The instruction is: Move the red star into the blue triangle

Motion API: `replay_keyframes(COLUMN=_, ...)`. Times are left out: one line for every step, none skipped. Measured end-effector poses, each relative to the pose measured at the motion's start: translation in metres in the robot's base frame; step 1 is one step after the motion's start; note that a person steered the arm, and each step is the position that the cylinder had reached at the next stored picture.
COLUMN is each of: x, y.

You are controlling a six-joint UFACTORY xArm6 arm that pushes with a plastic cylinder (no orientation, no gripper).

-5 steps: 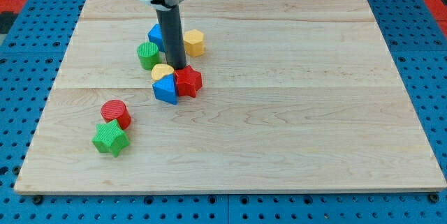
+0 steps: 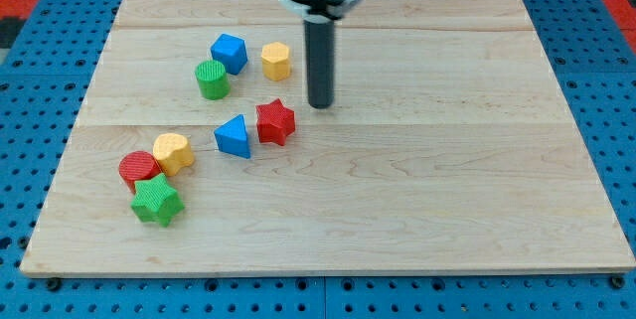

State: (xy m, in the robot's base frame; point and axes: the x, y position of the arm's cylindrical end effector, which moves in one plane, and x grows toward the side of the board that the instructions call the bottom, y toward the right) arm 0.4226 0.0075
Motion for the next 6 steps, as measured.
replay_keyframes(x=0.016, y=-0.064)
replay_keyframes(x=0.01, y=-0.106)
replay_keyframes(x=0.021, y=-0.109)
replay_keyframes(x=0.048, y=-0.113)
replay_keyframes(x=0.049, y=-0.104)
replay_keyframes(x=0.012, y=-0.037)
